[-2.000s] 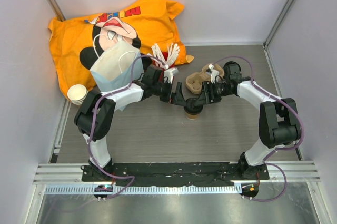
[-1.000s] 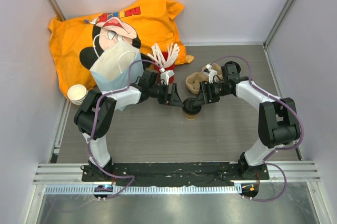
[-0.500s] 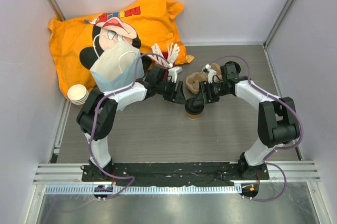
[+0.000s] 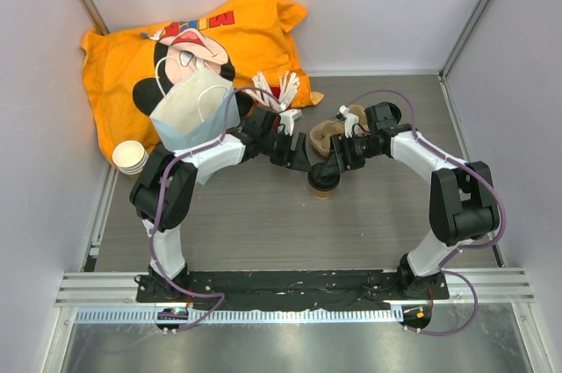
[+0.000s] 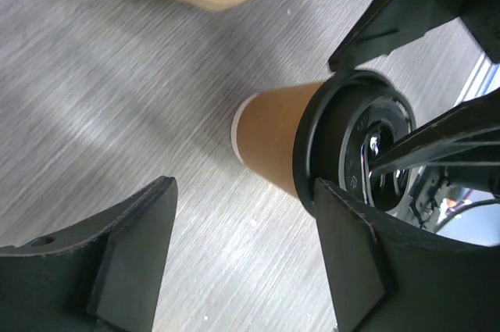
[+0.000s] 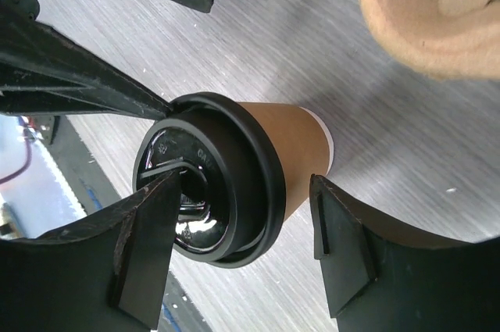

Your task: Pack the takeout coffee

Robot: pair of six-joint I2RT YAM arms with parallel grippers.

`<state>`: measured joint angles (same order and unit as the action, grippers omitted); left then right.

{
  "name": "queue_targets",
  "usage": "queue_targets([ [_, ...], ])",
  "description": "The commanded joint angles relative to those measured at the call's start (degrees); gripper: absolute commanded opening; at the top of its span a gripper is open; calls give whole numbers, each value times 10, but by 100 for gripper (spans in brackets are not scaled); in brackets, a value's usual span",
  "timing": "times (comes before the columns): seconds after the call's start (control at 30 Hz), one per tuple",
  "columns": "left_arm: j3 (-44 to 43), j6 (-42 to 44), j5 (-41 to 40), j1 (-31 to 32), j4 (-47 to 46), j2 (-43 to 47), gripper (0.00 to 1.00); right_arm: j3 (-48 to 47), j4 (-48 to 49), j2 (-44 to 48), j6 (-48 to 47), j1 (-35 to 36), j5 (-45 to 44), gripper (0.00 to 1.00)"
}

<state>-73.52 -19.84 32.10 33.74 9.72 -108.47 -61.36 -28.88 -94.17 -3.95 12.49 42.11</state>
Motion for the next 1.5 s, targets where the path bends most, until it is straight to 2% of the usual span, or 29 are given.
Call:
queue_targets([
  [0.0, 16, -7, 38, -21, 6, 33, 76, -34, -37, 17, -48, 5, -55, 70],
  [0.13, 5, -9, 74, -24, -1, 55, 80, -52, -57, 39, -60, 5, -63, 72],
  [0.27, -15, -8, 78, -24, 2, 59, 82, -64, -76, 46, -69, 5, -72, 74],
  [0.33, -27, -12, 91, -26, 1, 58, 84, -70, -85, 54, -83, 5, -79, 78],
  [0.43, -50, -16, 113, -30, 2, 69, 85, -80, -91, 73, -104, 5, -93, 87],
  [0.47, -58, -14, 126, -31, 7, 72, 85, -83, -91, 90, -107, 5, -98, 99],
  [0.63, -128, 20, 152, -31, 64, 101, 88, -152, -102, 138, -102, 6, -129, 100],
  [0.77, -185, 56, 155, -31, 114, 133, 92, -253, -102, 181, -20, 5, -205, 100],
  [0.87, -197, 65, 155, -31, 130, 154, 97, -300, -126, 220, -48, 5, -187, 100],
  [0.9, -208, 67, 156, -31, 142, 156, 98, -299, -124, 238, -84, 5, -181, 100],
  [0.97, -215, 73, 161, -31, 152, 163, 99, -274, -99, 257, -91, 4, -178, 100],
  [1.03, -218, 76, 169, -30, 163, 175, 100, -281, -121, 254, -118, 5, -130, 100],
  [1.17, -236, 98, 176, -31, 192, 198, 100, -278, -169, 253, -167, 6, -96, 100],
  [1.2, -244, 106, 175, -31, 202, 202, 100, -267, -168, 258, -180, 10, -96, 97],
  [1.23, -260, 115, 171, -30, 229, 210, 100, -255, -166, 272, -212, 19, -105, 88],
  [1.33, -285, 154, 137, -31, 282, 233, 100, -206, -169, 281, -267, 54, -146, 82],
  [1.4, -289, 192, 94, -31, 307, 246, 100, -181, -181, 270, -286, 74, -172, 77],
  [1.43, -290, 197, 74, -31, 316, 263, 100, -170, -178, 267, -294, 100, -188, 67],
  [1.47, -290, 216, 28, -31, 337, 271, 100, -152, -175, 256, -311, 110, -216, 66],
])
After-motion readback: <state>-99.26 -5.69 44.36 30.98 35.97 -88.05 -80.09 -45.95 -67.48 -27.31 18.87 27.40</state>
